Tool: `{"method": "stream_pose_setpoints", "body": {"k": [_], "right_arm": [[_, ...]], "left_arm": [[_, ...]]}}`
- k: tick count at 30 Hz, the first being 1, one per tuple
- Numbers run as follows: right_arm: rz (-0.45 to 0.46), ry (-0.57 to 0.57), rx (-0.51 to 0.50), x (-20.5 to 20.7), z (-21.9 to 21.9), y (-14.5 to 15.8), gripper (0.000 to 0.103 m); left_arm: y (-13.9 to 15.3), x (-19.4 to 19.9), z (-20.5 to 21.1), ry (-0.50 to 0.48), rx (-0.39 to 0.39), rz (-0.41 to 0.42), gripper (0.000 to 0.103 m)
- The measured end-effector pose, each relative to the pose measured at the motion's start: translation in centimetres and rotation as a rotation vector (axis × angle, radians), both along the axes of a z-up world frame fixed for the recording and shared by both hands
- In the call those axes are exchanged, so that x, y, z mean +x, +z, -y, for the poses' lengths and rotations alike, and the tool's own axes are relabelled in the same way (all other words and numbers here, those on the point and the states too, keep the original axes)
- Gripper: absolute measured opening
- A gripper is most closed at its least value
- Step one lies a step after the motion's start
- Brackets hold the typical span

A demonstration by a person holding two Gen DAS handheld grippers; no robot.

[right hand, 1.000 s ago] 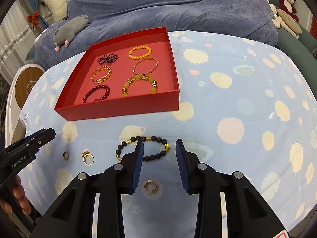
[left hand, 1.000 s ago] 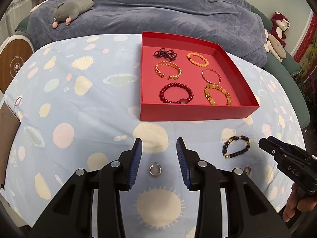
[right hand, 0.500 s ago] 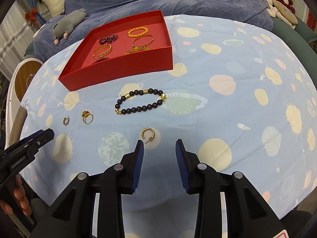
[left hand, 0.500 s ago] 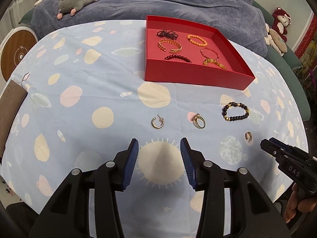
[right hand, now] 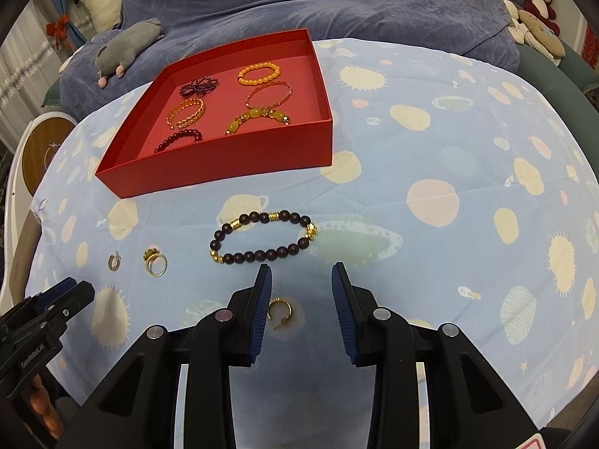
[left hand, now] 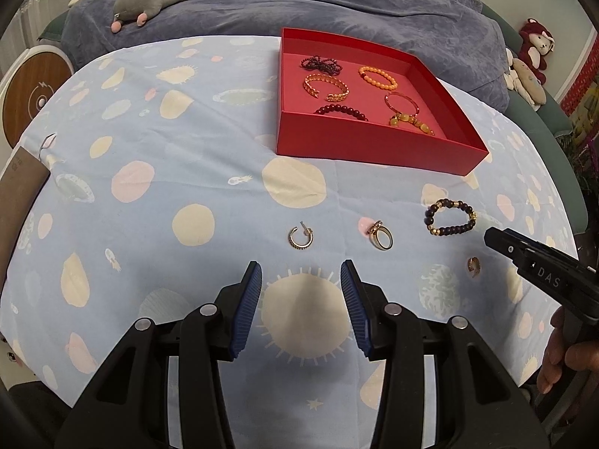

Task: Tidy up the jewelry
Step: 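Lift both tools out of the box toward the remaining jewelry, then grasp the gold ring with the left tool while the right tool grasps the black bead bracelet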

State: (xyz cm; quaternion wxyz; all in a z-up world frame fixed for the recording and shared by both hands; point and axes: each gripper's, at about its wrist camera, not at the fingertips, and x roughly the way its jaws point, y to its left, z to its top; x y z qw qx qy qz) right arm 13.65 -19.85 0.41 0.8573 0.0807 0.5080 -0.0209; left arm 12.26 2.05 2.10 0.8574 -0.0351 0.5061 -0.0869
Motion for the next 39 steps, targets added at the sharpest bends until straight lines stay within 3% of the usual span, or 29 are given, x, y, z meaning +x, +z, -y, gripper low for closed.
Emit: {"method": "stream_pose_setpoints", "body": {"k": [10,21,39], "right_arm": [[-0.026,0.01,-0.018,3.1,-0.3,-1.8,0.033],[-0.026,0.009,-0.031,2.2,0.1,-2.4,0.01],[-0.043,-0.037,0.036,-1.0,1.1,-2.5,0.009]], "left_arm": [[-0.6,1.2,0.5,-0.008,-0.007,-0.013,0.042],[-0.9,1.4,1.5,-0.026,-0.013,-0.022,0.042],[-1.4,2.8,5.2,-0.076,-0.044,-0.028,0.041]]}}
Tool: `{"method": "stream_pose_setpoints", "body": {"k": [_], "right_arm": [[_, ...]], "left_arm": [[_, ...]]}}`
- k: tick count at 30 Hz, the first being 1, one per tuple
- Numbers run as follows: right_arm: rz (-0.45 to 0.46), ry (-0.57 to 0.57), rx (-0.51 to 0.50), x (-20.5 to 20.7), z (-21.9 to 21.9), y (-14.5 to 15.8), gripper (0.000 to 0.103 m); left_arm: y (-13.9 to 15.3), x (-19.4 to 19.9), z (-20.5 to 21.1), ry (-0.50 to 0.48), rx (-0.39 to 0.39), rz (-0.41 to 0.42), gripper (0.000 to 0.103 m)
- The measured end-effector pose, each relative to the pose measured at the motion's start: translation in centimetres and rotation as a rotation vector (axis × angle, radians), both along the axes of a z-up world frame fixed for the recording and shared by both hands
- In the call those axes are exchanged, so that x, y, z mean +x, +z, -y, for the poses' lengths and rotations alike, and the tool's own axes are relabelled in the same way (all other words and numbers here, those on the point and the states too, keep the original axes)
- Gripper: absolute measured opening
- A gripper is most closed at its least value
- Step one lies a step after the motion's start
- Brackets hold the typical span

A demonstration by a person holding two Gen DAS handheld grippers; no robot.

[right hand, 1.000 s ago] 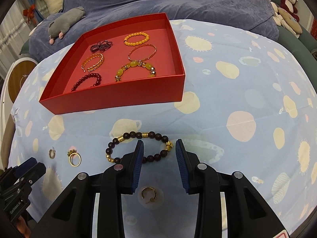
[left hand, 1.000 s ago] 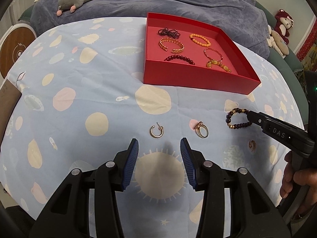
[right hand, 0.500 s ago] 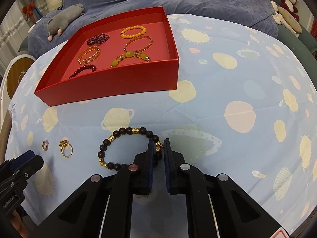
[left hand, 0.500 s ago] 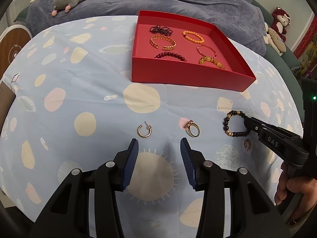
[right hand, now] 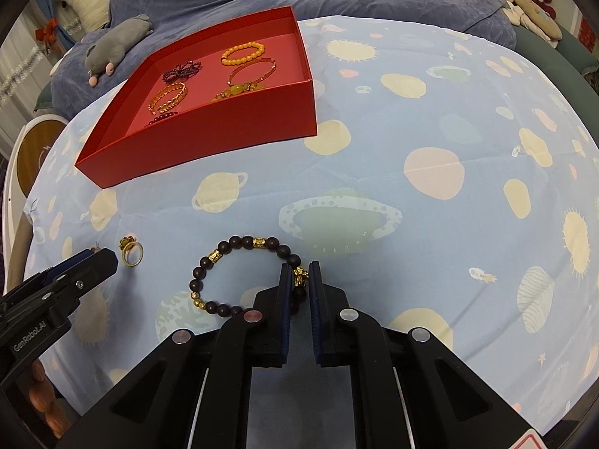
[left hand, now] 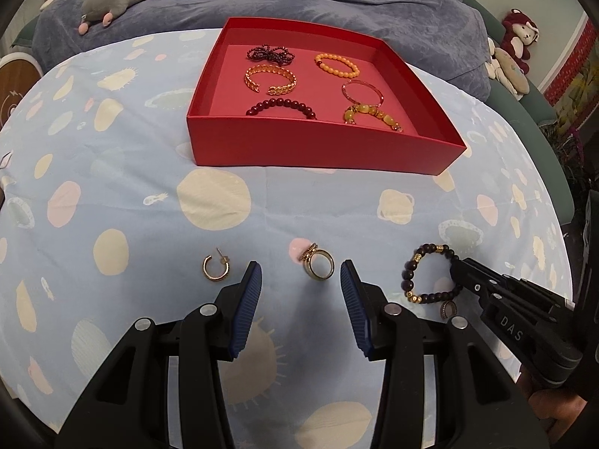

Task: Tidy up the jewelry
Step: 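Grasp the gold ring with the left tool while the right tool grasps the black bead bracelet, then carry the ring and black bead bracelet into the red box and open both tools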

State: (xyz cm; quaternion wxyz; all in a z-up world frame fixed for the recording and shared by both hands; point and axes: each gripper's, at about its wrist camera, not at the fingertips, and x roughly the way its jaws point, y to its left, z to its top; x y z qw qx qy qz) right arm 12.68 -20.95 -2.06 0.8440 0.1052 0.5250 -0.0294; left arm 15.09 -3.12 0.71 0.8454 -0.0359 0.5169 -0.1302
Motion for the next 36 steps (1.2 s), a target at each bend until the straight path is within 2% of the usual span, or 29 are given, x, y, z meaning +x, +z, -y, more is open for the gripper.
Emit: {"method": "stream_pose_setpoints", "body": {"k": [3,8,10,12,14,23,36], "right_arm": [[0.0,-0.003,0.004,0.1,0.1,0.0,0.009],[0.002,-0.006,0.01,0.1,0.2,0.0,0.009],[0.002,-0.006,0.01,0.1,0.2,0.0,0.009],[0.001,-0.007,0.012,0.1,0.2,0.0,0.009],[0.001,-0.009,0.014,0.2,0.2,0.0,0.009],[0.014,-0.019,0.033,-0.3,0.3,1.1,0.009],[0.116,0.026,0.026,-0.8,-0.7,6.8,0.007]], "left_arm": [[-0.4,0.4,0.3,-0.007,0.006,-0.003,0.04],[-1.2,0.9,0.7,-0.03,0.031,-0.006,0.025],[-1.3,0.9,0.8,-0.035,0.041,0.005,0.024],[-1.3,0.8,0.8,-0.041,0.053,0.015,0.019],[-1.4,0.8,0.7,-0.042,0.06,0.019,0.009],[-0.3,0.4,-0.4,-0.029,0.033,0.018,0.008],[4.0,-0.7,-2.0,-0.011,-0.004,0.038,0.008]]}}
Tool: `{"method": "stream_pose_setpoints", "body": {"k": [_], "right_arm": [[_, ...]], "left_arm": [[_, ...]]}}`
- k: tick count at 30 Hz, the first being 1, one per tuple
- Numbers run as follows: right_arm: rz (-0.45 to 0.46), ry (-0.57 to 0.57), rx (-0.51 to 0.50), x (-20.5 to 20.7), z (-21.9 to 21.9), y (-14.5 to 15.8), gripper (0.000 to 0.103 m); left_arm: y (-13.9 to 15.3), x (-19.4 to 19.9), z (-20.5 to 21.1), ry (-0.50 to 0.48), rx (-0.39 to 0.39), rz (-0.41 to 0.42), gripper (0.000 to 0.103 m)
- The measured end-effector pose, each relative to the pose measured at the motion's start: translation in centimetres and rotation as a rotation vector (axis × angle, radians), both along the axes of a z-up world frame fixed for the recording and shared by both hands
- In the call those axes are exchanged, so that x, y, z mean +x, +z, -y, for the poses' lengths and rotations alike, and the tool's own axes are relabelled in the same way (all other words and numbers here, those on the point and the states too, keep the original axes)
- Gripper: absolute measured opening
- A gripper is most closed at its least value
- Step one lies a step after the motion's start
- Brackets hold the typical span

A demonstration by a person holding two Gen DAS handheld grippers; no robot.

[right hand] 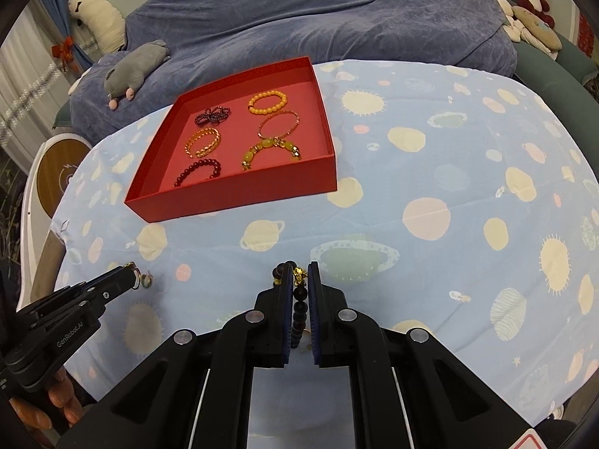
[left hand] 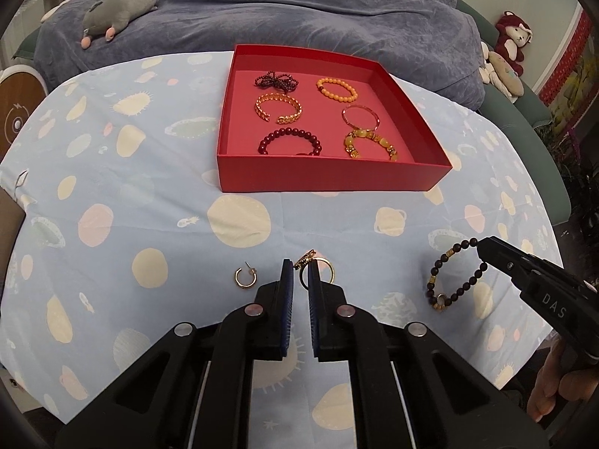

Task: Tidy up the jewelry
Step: 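Carry the ring and black bead bracelet into the red box and open both tools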

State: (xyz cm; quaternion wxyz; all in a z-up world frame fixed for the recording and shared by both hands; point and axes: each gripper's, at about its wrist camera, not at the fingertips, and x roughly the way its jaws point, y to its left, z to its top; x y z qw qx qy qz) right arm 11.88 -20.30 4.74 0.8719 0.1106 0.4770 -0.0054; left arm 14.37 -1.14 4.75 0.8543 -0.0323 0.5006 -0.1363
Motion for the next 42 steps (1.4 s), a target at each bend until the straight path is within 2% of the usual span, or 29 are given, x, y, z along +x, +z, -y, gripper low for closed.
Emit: {"method": "stream_pose_setpoints", "body": {"k": [10,20,31,42], "right_arm": [[0.073,0.062,-0.006,2.8,-1.0,3.8,0.007],[0.119,0.134,0.025,10.3,-2.6,5.7,0.007],[0.061,0.157,0.068,18.5,-4.1,1.7,0.007],[-0.02,0.15,0.032,22.0,-4.6,-3.4,0.007]], "left_arm": [[3.1,2.2,0.0,-0.018,-0.021,0.046,0.008],[4.4,8.6,1.8,-0.053,-0.032,0.089,0.008],[1.2,15.9,2.4,-0.06,-0.02,0.051,0.008],[-2.5,18.6,2.2,-0.062,0.006,0.002,0.008]]}}
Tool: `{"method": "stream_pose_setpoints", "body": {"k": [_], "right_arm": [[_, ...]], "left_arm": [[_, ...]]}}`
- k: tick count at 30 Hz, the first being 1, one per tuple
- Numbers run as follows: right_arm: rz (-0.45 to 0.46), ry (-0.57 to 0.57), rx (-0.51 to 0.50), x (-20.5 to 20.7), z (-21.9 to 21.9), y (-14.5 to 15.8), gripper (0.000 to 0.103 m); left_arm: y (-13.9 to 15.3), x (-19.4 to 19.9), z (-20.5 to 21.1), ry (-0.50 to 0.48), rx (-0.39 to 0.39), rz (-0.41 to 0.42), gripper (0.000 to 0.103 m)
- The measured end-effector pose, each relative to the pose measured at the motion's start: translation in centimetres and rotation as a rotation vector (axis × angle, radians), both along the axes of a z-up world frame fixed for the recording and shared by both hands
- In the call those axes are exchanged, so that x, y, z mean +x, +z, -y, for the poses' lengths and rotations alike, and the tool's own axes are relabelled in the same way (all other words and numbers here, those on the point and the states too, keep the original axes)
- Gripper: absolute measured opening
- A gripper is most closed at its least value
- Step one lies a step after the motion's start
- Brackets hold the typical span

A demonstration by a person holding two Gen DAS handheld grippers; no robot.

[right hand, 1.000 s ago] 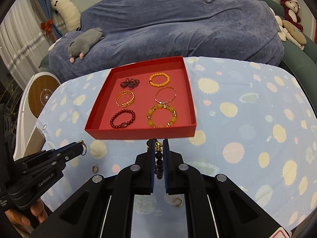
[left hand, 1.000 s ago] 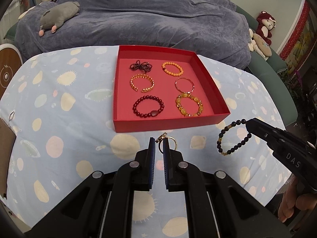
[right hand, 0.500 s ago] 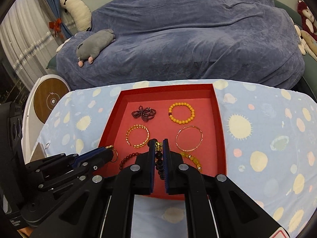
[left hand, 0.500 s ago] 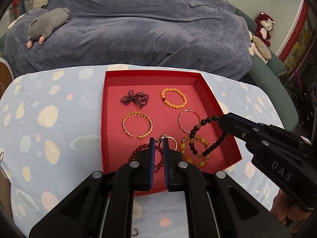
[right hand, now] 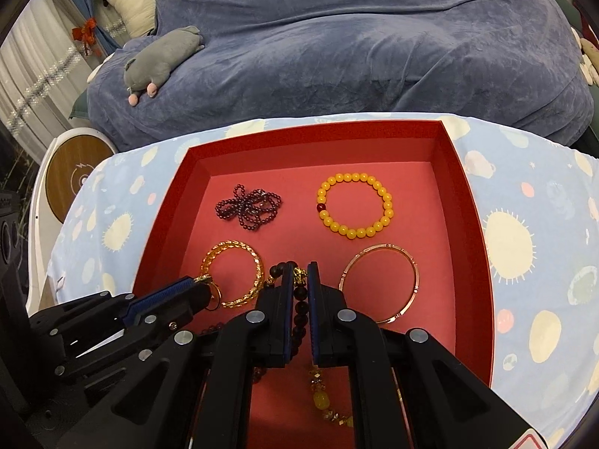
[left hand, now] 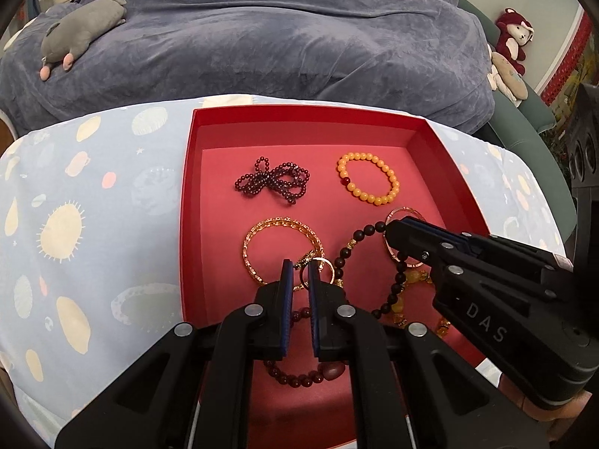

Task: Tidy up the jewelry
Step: 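Carry the ring and black bead bracelet into the red box and open both tools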

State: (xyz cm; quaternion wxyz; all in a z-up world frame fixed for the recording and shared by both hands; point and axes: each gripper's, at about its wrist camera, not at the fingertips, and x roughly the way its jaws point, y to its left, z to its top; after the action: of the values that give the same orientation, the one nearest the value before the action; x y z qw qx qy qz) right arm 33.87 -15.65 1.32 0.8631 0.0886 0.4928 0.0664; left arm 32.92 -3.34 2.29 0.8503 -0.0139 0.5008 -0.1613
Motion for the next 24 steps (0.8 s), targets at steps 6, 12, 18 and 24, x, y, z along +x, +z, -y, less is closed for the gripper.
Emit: {"method": "stream_pose_setpoints", "body": {"k": [6,12,18,24], "right_arm": [[0.009,-0.022,-0.038,-0.4,0.3,-0.2,0.021],[0.038,-0.038,-0.031,-1.5,0.8,0.9,0.03],[0.056,-0.032,-0.043,-2.8,0.6,2.2,0.031],[0.07,-0.033,-0.045,-4.4,0.5,3.6,0.032]], "left_arm": [[-0.4,0.0,0.0,0.005,-0.017,0.018,0.012],[0.5,-1.1,0.0,0.016,-0.005,0.062,0.037],[1.4,-2.1,-0.1,0.02,0.004,0.069,0.037],[2.7,-3.7,-0.3,0.021,-0.003,0.078,0.037]]}}
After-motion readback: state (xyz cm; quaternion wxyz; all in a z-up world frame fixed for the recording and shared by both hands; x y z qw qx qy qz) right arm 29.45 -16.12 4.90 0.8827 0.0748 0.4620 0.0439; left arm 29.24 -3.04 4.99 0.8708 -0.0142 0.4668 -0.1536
